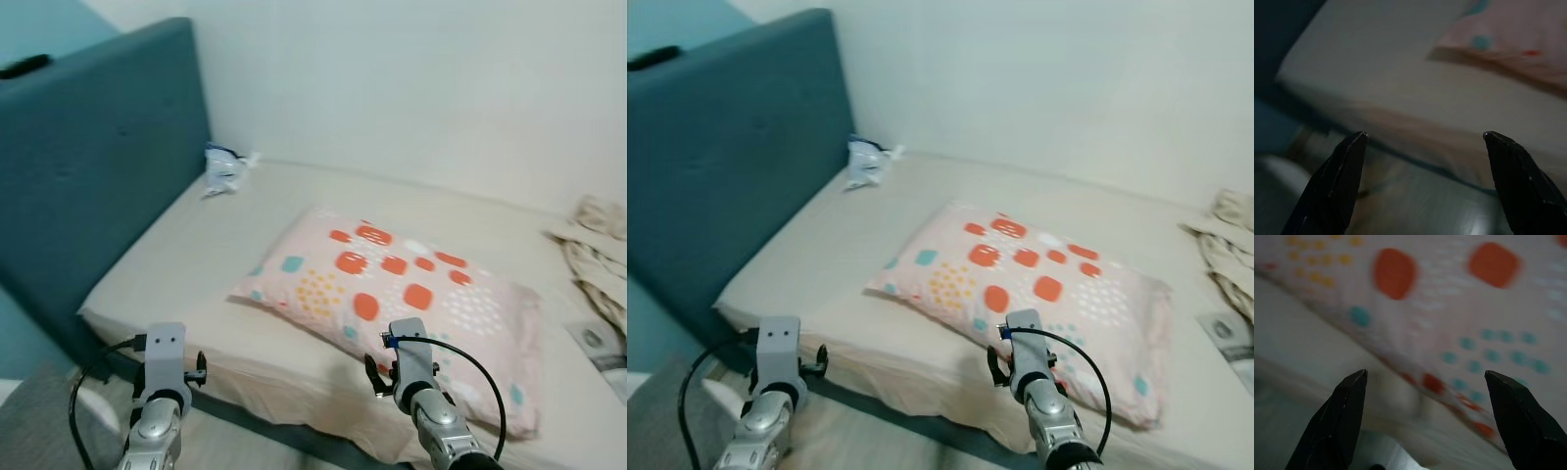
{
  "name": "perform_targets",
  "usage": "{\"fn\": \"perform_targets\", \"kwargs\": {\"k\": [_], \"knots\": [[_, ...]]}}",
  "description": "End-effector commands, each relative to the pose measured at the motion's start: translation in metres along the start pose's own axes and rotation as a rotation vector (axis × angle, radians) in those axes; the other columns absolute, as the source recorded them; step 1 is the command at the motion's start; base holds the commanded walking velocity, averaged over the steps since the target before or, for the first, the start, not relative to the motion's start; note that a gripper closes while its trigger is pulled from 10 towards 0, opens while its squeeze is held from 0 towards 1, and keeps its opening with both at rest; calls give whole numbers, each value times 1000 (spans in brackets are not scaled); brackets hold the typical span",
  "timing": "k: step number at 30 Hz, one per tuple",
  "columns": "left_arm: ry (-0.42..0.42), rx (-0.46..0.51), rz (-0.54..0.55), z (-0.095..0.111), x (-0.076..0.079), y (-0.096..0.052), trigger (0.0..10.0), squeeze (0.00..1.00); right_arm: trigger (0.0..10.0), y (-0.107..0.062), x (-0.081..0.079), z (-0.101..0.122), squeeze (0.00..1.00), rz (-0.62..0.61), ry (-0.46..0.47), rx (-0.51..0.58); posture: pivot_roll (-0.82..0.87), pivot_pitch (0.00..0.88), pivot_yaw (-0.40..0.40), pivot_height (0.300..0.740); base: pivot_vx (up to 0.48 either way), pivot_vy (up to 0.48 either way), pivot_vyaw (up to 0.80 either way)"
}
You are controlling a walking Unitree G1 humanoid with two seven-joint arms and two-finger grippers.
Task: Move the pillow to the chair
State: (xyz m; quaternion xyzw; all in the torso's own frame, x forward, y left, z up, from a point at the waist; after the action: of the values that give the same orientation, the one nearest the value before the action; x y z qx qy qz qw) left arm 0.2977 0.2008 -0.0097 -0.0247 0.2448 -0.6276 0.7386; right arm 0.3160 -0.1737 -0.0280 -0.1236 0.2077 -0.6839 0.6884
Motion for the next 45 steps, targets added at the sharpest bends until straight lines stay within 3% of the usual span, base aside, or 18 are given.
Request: {"fn": "perform_targets", "kwargs": {"k": [1, 12, 27, 30, 40, 45], "knots": [[12, -4, -11, -1, 2, 0, 10000, 0, 10000, -1, 1, -4, 0, -12, 24, -15, 49, 48, -8, 740, 0, 0, -788], [23, 6, -41, 1, 7, -1, 10000, 0, 10000, -2, 9, -6, 0, -45, 59, -30, 48, 49, -9, 740, 0, 0, -792], [-8, 55, -33, 9, 7, -3, 10000, 0, 10000, -1, 4, -3, 0, -27, 67, -15, 46, 50, -13, 740, 0, 0, -793], [-11, 71, -16, 13, 6, -2, 10000, 0, 10000, 1, -3, 2, 0, 7, -24, 11, 45, 53, -17, 740, 0, 0, 0], [-28, 86, 18, 16, -1, -2, 10000, 0, 10000, 2, -27, -1, 0, 136, -74, -22, 47, 70, -63, 740, 0, 0, 0], [-70, 95, 18, 17, 1, -5, 10000, 0, 10000, 2, -25, 1, 0, 143, -61, -12, 45, 67, -55, 740, 0, 0, 0]]}}
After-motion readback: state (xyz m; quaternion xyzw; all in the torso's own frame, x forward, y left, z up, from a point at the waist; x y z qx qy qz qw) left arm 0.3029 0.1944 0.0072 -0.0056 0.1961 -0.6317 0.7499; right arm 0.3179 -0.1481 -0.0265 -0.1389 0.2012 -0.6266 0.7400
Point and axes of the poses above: a point about 5 cm out from each wrist's last joint towards the gripper, its own y axis pointing out of the wrist towards the gripper, its own z axis along the axis of the wrist's last joint, x = y × z, the point moved 4 cm from there along y, pointing out of the wrist towards the gripper, and after that the axes turned 14 degrees about y, right-handed, at the moved point
